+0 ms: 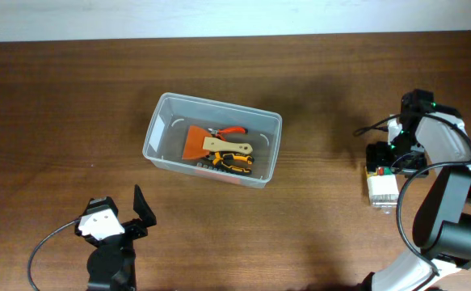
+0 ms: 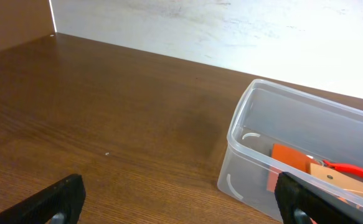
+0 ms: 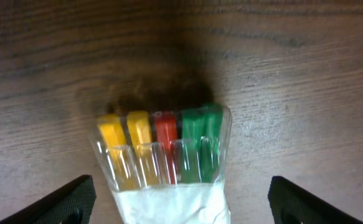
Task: Pack container
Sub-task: 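Move the right gripper over the marker pack and lower, then close the right gripper on the marker pack and lift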
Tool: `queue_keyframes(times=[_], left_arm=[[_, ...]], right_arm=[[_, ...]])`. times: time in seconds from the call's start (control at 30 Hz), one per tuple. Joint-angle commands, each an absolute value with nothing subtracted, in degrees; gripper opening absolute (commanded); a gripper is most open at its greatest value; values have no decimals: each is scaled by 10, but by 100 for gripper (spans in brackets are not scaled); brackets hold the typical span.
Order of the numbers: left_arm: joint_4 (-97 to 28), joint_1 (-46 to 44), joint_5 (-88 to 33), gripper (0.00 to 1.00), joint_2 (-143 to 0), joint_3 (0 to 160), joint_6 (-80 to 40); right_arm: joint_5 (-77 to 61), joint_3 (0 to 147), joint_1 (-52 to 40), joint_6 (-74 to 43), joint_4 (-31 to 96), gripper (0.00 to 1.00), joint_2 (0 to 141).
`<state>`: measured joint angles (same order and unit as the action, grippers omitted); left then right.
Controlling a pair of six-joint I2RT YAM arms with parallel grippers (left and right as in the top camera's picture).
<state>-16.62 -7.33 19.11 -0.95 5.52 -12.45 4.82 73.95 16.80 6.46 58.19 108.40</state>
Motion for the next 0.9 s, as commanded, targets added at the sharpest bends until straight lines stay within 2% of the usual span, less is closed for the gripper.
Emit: queue_keyframes(times=[0.0,0.73,0.83,0.87], left_arm=[[-167,-75,193,99,-7,53,-119],[-167,-75,193,99,-7,53,-119],[-167,-75,193,99,-7,53,-119],[-167,-75,193,99,-7,53,-119]], right_arm=[[59,722,169,68,571,88,1094],[58,636,169,51,501,86,1094],[52,636,169,51,510,71,1094],[52,636,169,51,510,60,1094]])
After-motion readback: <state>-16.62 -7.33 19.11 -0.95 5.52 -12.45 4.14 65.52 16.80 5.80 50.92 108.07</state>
